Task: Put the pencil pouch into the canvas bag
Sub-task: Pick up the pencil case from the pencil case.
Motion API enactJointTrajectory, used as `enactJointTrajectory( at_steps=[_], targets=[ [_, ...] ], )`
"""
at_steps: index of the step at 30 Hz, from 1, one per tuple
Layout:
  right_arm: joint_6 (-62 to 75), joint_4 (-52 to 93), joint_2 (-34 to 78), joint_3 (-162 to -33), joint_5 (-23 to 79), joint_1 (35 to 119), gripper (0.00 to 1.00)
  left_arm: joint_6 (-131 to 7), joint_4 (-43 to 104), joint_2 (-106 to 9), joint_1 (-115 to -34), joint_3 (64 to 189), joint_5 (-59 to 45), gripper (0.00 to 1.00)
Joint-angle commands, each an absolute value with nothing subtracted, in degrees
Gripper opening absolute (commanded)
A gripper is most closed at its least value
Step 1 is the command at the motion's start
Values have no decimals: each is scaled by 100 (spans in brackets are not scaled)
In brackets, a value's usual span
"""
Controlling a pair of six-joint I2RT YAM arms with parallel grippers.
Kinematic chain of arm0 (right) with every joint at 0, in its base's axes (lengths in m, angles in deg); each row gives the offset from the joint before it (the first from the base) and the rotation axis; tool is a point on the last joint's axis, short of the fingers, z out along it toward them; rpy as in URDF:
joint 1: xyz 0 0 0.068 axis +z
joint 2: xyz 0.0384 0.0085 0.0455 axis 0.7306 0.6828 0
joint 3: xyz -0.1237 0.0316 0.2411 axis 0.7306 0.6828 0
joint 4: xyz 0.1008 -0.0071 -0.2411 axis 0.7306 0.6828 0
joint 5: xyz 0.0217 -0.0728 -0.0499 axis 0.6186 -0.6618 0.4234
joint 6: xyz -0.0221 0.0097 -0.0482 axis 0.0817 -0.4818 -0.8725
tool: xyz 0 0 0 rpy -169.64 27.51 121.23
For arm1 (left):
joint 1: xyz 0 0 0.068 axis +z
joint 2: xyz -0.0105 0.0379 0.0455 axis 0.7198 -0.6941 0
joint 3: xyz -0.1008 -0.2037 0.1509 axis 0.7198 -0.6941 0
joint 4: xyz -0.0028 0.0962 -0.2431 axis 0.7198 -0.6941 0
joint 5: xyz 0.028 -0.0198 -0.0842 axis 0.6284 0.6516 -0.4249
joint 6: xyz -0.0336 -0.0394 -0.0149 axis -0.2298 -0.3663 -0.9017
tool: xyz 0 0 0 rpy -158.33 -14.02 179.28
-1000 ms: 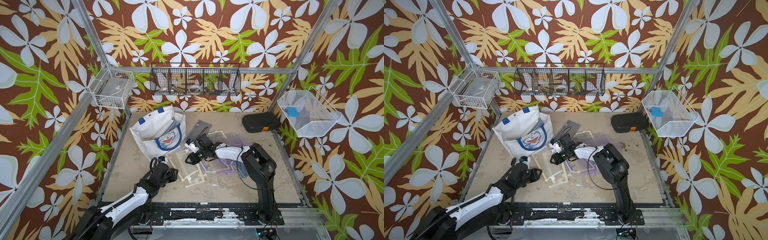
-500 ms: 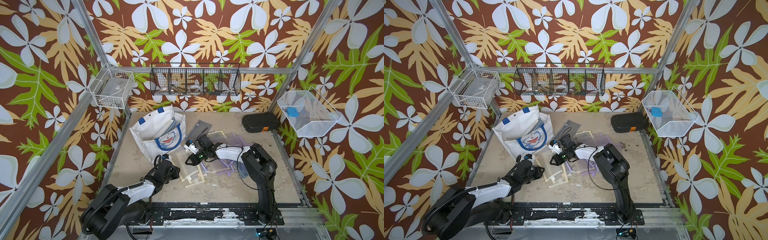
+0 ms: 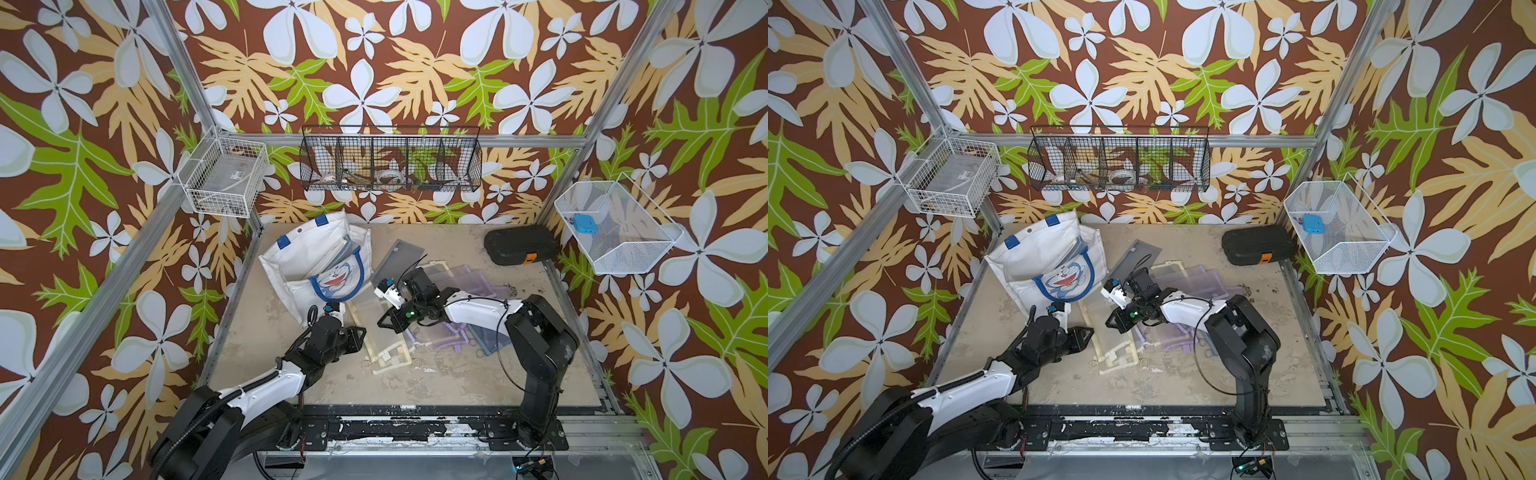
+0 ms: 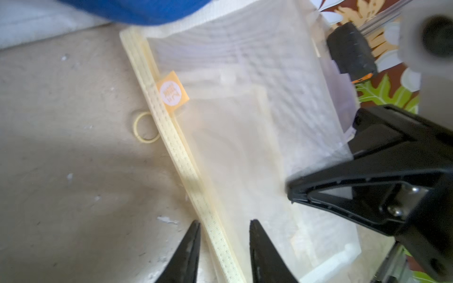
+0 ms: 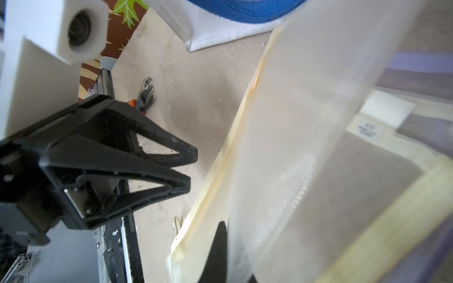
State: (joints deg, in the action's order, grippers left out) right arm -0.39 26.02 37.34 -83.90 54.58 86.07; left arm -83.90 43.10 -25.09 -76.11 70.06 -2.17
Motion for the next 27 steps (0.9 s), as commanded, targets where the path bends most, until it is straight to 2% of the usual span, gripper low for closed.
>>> enactJointTrajectory(
  at_steps=[1,3,4,8,13,21,23,27],
  targets=[
    [59,2227,2951,-7874,5760,8437,0,-8098,4197,-1907,-7636,6988,-825,56],
    [-50,2376,2400,-7612,5710,8364,0,-8011,4288,-1417,-7645,6942,-1139,69],
    [-134,2496,2105,-7519,5622,8349,0,-7947,4326,-1149,-7657,6953,-1263,73],
    [-307,2642,1153,-7273,5717,8349,0,-7680,4383,-355,-7696,7139,-1297,82],
    [-191,2429,290,-7307,6185,8345,0,-7585,4733,-326,-7691,7604,-1771,88],
    [185,1842,-67,-7431,6531,8388,0,-8024,5962,-746,-7698,7828,-2346,84],
    [177,1818,-33,-7458,6521,8431,0,-8118,6252,-841,-7709,7837,-2463,78],
    [226,1643,34,-7471,6612,8516,0,-8325,6851,-953,-7789,7756,-2552,62]
  ],
)
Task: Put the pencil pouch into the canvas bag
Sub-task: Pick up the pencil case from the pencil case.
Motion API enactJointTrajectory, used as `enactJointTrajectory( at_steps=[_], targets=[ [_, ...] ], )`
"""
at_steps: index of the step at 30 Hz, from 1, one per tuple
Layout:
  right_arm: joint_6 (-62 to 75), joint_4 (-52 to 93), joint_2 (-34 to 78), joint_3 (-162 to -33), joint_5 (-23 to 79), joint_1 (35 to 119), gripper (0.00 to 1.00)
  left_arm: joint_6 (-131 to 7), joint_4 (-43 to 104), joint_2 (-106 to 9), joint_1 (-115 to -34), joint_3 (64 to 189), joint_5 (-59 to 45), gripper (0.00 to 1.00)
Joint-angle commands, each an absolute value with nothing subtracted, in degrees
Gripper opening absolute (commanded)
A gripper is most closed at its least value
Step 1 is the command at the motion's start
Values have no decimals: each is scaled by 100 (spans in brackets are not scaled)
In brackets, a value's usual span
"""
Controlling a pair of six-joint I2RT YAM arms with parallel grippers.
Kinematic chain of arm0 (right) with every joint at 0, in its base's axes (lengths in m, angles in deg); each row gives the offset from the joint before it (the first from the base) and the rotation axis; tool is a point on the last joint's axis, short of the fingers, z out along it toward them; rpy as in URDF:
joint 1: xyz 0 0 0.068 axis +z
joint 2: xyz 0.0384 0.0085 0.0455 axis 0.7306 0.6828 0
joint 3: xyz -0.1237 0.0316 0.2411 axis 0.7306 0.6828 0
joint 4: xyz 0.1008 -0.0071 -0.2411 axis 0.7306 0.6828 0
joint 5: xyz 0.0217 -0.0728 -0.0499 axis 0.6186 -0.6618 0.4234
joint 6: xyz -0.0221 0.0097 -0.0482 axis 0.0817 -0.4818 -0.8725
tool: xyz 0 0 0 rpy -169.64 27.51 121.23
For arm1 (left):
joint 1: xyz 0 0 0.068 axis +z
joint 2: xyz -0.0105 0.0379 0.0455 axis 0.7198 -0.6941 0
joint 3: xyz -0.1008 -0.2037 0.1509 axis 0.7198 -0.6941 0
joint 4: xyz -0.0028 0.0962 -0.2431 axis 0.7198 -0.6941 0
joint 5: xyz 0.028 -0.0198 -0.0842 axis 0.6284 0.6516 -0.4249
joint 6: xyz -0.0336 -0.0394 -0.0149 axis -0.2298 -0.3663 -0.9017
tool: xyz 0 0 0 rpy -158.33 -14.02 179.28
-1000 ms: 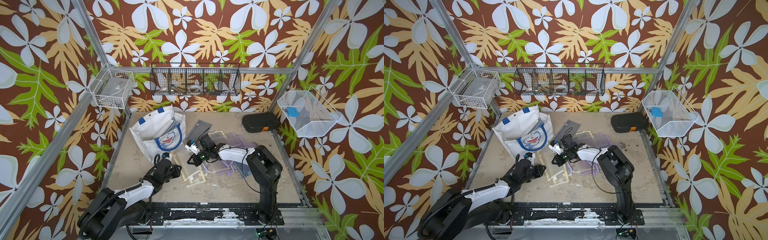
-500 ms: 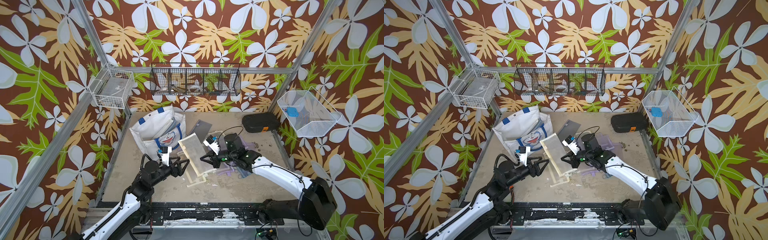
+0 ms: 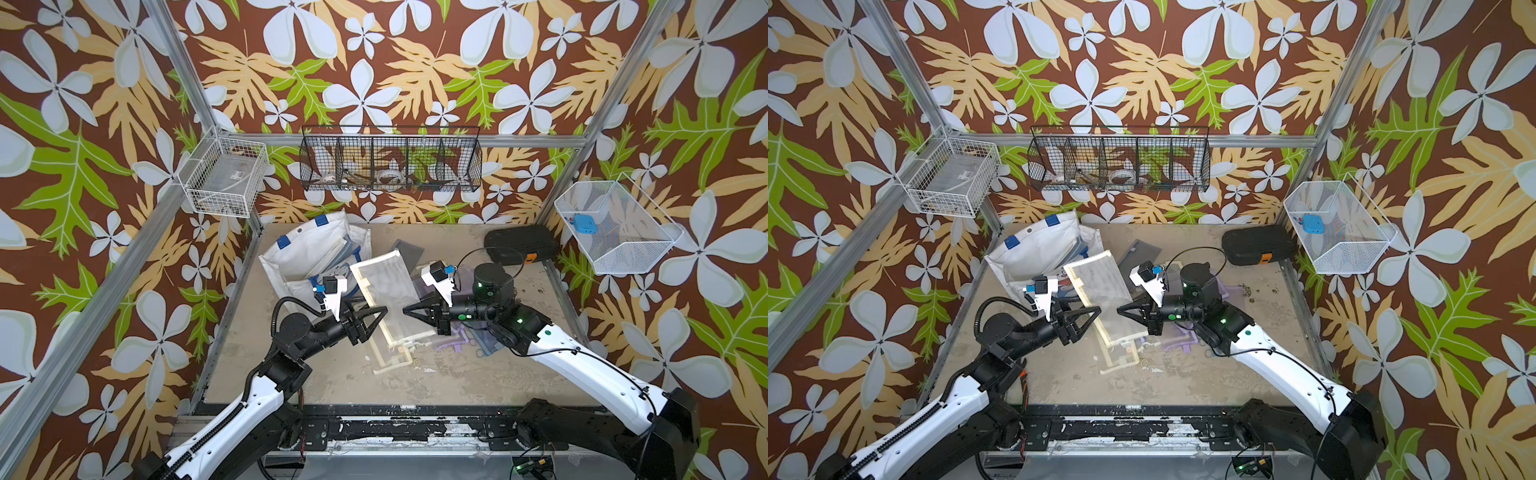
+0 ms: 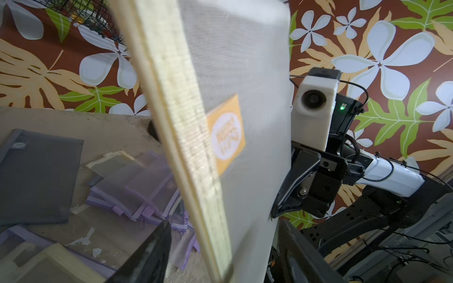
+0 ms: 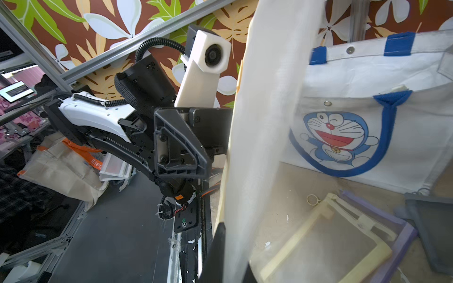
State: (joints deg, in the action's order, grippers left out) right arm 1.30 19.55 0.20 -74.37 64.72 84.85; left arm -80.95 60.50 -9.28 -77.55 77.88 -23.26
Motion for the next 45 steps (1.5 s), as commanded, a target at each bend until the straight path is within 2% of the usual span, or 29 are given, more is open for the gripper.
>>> enactJointTrajectory(
  at_steps=[1,2,5,8,9,12,14,17,19,24,32,36,39,45],
  targets=[
    [253,1603,49,-7468,6623,8525,0,-8423,7086,-966,-7811,7696,-2570,57],
    [270,1564,58,-7468,6649,8525,0,-8495,7236,-975,-7820,7664,-2583,52],
    [316,1546,94,-7517,6635,8525,0,-8495,7263,-968,-7821,7677,-2578,27],
    [356,1552,150,-7568,6569,8524,0,-8378,7119,-819,-7821,7689,-2471,7],
    [391,1558,164,-7588,6496,8525,4,-8336,7076,-766,-7821,7688,-2428,0],
    [405,1738,267,-7695,6258,8525,26,-8031,6514,-631,-7821,7874,-2303,0],
    [357,1992,285,-7815,5870,8524,40,-7529,5596,-572,-7821,8232,-2046,0],
    [154,2597,198,-8010,4893,8504,72,-6321,3657,-685,-7821,9205,-1143,0],
    [-64,3100,40,-8152,4210,8419,99,-5575,2554,-928,-7806,9959,-332,0],
    [-278,3606,-451,-8201,3594,8131,100,-4416,1081,-1638,-7731,11374,1270,0],
    [-78,3557,-471,-7914,3855,8128,100,-2929,589,-3162,-7461,13150,3221,0],
    [-69,3469,-488,-7805,3932,8129,100,-2442,980,-3821,-6917,13414,3425,0],
    [-83,3454,-419,-7823,4029,8131,100,-1932,1342,-4186,-6827,13290,4102,0],
    [-173,3421,-261,-7905,4158,8131,100,-2037,1572,-4425,-6487,12898,3877,0]
  ],
)
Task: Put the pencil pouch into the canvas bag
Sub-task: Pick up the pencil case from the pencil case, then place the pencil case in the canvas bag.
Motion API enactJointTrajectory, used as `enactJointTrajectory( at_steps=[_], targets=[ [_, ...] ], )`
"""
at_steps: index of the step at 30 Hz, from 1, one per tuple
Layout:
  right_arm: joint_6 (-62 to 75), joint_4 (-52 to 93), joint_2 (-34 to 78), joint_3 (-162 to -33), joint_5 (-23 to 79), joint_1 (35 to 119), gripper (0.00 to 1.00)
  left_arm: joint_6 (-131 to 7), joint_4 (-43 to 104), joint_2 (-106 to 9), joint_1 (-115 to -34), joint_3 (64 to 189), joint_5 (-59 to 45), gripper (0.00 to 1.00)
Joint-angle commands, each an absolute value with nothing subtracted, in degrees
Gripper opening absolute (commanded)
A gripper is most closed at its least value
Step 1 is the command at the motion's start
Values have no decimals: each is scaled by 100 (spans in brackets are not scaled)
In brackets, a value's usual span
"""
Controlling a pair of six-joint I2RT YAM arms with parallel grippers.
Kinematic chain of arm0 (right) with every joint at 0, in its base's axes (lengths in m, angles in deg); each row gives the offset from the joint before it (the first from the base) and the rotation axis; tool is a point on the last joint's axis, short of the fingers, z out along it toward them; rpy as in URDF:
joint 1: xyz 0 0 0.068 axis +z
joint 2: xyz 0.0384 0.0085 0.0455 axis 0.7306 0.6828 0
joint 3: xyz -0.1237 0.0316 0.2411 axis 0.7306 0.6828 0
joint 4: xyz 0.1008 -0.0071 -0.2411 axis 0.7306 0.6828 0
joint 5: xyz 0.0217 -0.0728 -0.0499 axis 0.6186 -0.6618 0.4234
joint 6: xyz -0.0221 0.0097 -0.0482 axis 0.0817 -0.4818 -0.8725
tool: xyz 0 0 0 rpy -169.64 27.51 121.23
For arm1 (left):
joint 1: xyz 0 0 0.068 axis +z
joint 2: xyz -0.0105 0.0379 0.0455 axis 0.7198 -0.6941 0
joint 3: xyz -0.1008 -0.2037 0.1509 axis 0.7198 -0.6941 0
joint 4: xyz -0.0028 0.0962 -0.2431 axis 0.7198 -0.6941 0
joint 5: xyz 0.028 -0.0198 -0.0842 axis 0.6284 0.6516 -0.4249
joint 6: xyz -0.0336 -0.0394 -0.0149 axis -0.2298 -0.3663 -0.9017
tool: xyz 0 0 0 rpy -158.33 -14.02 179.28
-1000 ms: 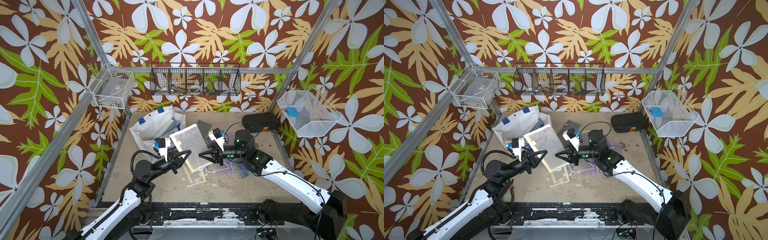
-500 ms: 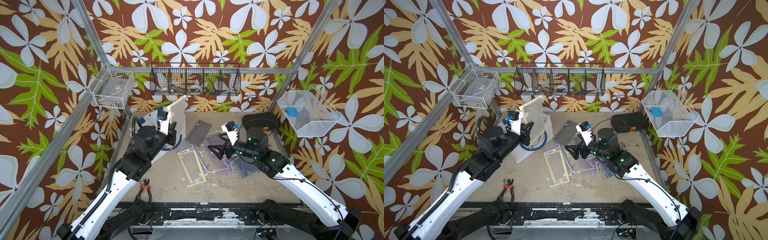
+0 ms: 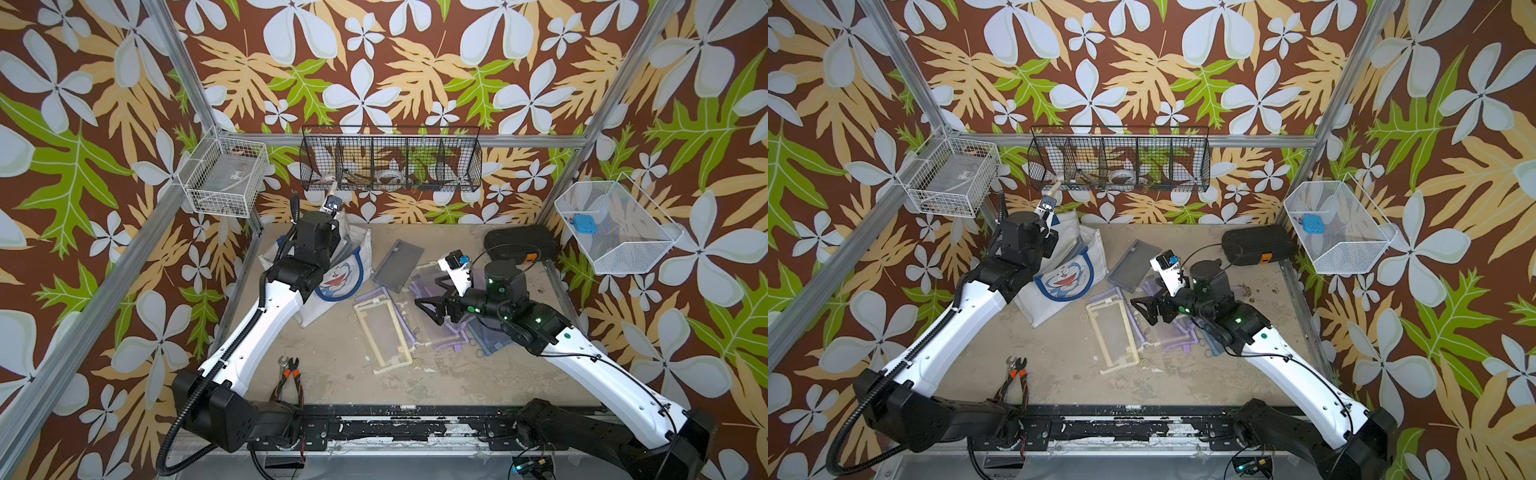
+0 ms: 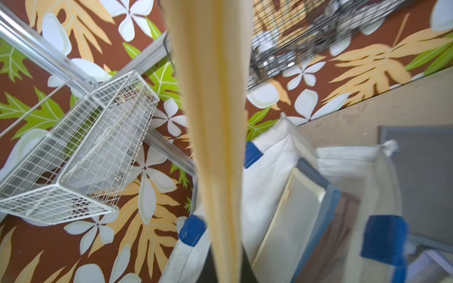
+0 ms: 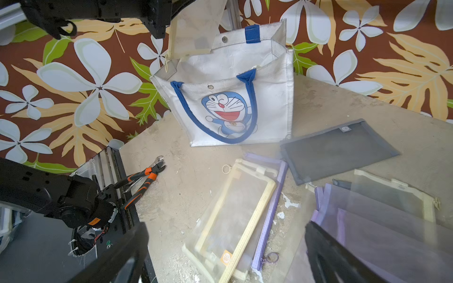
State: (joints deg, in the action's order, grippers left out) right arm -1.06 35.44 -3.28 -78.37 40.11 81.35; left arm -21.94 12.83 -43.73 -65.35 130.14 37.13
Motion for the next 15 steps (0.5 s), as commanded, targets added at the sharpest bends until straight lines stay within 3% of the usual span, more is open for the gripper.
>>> enactJointTrajectory(
  at_steps=[1,15],
  targets=[
    [-190,3416,-224,-7924,4177,8131,100,-1989,1615,-4446,-6461,12801,3901,0],
    [-240,3411,-164,-7951,4227,8057,100,-2420,1736,-4763,-6230,11969,3244,0]
  ],
)
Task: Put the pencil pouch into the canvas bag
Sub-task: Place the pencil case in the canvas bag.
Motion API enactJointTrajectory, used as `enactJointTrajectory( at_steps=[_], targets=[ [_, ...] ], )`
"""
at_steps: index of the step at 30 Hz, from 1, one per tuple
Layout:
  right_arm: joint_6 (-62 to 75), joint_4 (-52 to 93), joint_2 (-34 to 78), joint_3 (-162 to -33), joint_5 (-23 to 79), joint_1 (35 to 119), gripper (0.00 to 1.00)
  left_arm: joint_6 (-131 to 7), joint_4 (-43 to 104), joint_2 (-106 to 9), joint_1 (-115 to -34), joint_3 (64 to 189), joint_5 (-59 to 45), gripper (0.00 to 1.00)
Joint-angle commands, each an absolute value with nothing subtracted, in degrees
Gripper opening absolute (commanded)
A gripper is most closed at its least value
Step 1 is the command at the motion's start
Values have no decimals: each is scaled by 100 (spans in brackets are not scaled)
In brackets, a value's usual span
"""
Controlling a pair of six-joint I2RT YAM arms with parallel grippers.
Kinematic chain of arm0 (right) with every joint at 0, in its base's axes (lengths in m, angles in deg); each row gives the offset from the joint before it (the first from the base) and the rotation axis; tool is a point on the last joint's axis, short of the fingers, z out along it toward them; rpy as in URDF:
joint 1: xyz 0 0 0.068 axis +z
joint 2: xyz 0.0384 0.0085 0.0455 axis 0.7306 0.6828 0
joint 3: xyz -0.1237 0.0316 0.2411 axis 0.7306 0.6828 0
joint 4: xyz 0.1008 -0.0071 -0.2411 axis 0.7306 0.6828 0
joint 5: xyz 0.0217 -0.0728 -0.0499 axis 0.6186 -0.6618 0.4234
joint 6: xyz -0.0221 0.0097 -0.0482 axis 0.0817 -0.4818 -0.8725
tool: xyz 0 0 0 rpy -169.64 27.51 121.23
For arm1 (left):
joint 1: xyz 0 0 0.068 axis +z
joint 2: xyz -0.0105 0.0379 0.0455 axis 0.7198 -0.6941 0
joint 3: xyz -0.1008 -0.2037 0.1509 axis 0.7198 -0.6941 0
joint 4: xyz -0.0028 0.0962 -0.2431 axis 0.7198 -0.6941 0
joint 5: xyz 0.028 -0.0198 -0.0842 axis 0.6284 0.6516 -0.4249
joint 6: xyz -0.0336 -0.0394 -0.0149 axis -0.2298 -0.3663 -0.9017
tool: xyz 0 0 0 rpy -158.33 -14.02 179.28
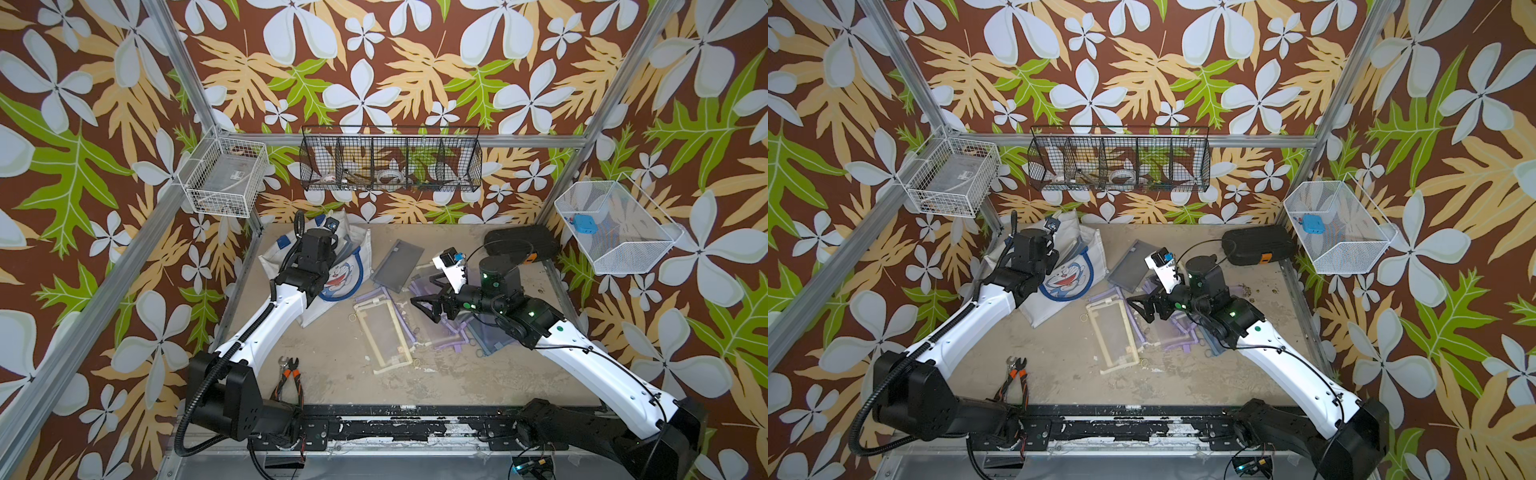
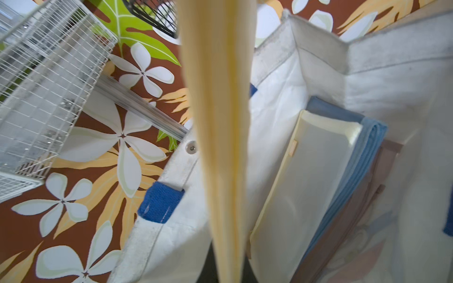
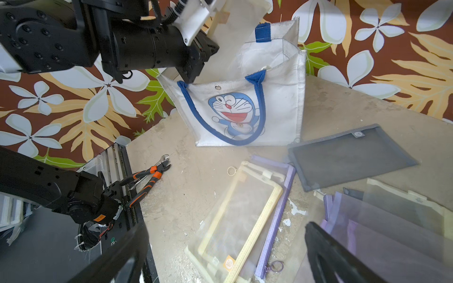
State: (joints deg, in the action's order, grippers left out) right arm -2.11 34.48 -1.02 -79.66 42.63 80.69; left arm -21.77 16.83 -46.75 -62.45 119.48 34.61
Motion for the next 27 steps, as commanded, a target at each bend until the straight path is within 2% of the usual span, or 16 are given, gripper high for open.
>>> enactJointTrajectory(
  at_steps=[1,3,4,6,8,9,12,16,22,27],
  targets=[
    [-216,3386,-198,-7917,4215,8051,100,-2495,1673,-4813,-6230,11995,3211,0],
    [-154,3356,-257,-7869,4190,8040,100,-2676,1481,-4900,-6230,12109,3126,1],
    [-140,3353,-275,-7843,4190,8042,100,-2758,1400,-4910,-6231,12156,3059,10],
    [-122,3351,-302,-7815,4181,8042,100,-2895,1229,-4884,-6230,12250,2925,40],
    [-122,3391,-289,-7823,4157,8042,100,-2996,1102,-4798,-6233,12325,2842,62],
    [-122,3412,-277,-7838,4146,8040,100,-3025,1049,-4740,-6230,12365,2815,70],
    [-106,3423,-252,-7894,4129,8041,100,-3140,763,-4618,-6231,12589,2720,83],
    [-5,3379,-224,-7941,4135,8040,100,-3308,488,-4426,-6230,12793,2521,84],
    [98,3370,-240,-7881,4120,8040,100,-3733,363,-3888,-6230,12697,1892,70],
    [88,3415,-245,-7669,4172,8042,100,-4419,110,-2851,-6267,11945,558,62]
  ],
)
